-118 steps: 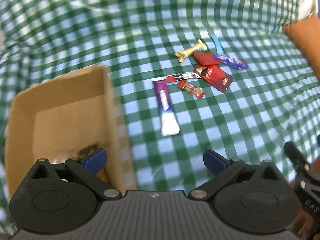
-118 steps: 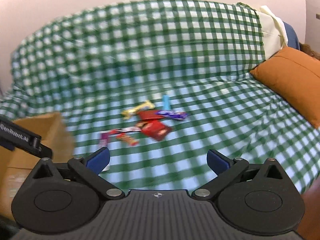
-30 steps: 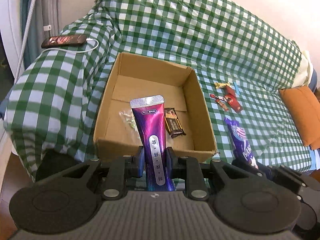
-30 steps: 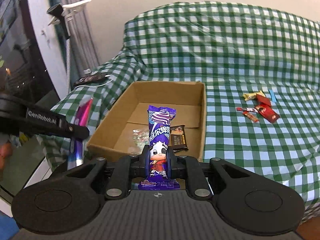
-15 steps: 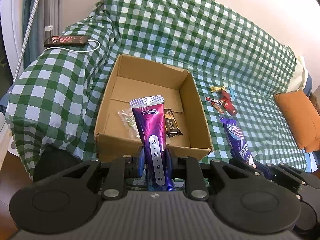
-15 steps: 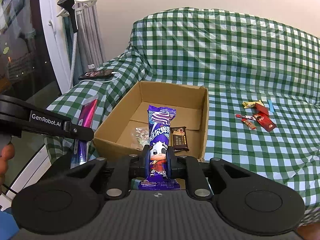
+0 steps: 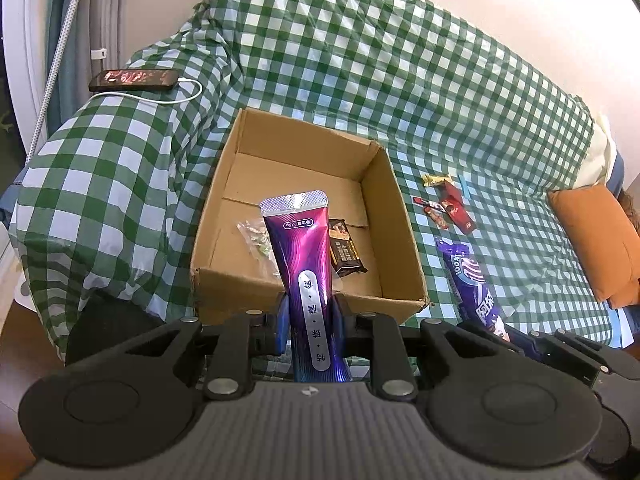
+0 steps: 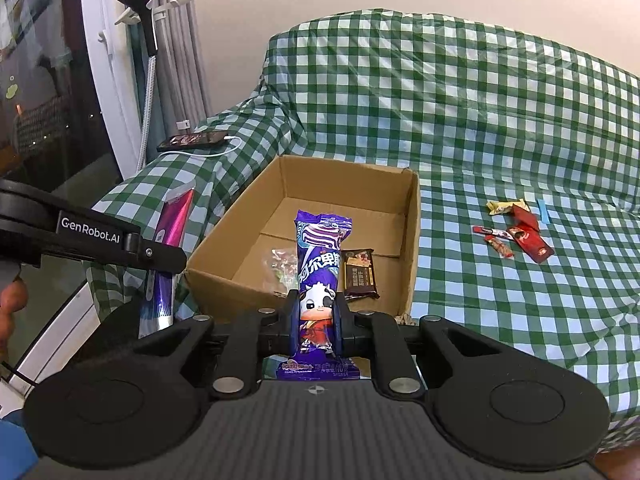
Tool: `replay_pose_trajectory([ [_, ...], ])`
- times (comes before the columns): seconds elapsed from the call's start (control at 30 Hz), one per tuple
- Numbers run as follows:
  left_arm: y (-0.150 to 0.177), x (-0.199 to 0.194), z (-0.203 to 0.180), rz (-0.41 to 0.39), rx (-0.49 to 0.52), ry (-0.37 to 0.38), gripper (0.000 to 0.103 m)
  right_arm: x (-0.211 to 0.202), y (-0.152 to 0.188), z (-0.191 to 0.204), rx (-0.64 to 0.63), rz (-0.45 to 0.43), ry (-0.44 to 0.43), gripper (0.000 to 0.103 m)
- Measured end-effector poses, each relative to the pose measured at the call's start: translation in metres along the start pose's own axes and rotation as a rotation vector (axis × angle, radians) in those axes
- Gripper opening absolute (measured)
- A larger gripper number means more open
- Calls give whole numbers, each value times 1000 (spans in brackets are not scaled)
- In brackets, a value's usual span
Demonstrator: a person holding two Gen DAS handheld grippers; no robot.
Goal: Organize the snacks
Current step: 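Carry the purple tube and purple-wrapped bar over the cardboard box with both tools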
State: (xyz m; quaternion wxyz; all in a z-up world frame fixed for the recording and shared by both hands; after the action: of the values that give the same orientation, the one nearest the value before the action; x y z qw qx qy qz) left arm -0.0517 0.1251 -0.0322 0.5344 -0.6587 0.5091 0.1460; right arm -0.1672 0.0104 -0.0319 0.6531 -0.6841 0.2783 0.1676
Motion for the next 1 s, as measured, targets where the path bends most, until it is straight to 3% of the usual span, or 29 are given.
replay_pose_trajectory([
  [1.0, -10, 25, 5, 27, -8, -8, 24, 18, 2, 2, -12, 77, -22, 17],
])
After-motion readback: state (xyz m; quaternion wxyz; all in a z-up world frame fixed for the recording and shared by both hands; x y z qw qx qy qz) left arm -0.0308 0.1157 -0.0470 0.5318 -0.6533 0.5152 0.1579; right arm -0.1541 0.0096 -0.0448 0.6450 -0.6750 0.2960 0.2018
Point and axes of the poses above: each gripper's, at about its wrist camera, not at the fingertips, and x roughly the way its jaws point, z to its left, y to its underside, the point moved 8 cm from there along x, roughly the way its jaws point, and after that the axes turned 15 degrees about -x, right-handed, at the moved point
